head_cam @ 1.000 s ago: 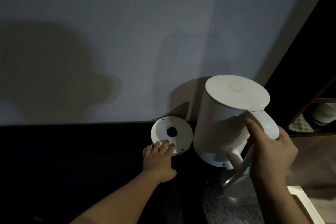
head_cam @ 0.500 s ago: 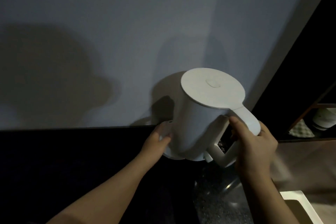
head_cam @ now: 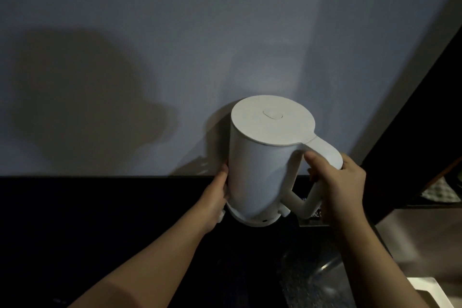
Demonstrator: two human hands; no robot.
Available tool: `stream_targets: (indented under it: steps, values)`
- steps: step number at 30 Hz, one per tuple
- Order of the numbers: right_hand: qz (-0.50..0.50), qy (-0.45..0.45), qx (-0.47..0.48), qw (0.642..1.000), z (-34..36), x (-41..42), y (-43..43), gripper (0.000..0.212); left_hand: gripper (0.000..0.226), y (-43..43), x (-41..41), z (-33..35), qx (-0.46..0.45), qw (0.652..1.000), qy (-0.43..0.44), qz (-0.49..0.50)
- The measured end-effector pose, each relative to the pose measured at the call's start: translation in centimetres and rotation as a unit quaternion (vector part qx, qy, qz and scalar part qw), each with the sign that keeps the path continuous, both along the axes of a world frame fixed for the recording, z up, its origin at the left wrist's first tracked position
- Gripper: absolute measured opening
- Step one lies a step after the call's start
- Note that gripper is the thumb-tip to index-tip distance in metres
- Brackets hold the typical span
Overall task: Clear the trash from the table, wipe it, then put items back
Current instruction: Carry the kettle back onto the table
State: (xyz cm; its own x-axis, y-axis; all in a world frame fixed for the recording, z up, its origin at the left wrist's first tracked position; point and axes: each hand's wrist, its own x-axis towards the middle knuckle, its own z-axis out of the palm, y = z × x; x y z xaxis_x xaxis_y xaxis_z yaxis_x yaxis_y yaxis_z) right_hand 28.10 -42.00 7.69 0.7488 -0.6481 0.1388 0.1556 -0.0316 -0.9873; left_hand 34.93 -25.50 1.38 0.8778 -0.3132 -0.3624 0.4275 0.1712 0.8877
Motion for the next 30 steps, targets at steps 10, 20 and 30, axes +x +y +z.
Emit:
stream_targets:
  steps: [10, 20, 30]
  values:
    - [0.070, 0.006, 0.000, 0.998, -0.3, 1.4, -2.1, 0.014, 0.046, -0.3, -0.9, -1.6, -0.042, 0.999, -0.008, 0.029]
    - [0.120, 0.018, -0.045, 0.992, -1.2, 1.6, -3.2, 0.036, 0.044, -0.3, -1.6, -1.7, -0.007, 0.998, -0.006, 0.058]
    - [-0.001, -0.012, -0.025, 1.000, -2.5, 1.4, -0.4, 0.029, 0.052, -1.0, -1.0, 1.7, 0.000, 0.997, 0.015, 0.075]
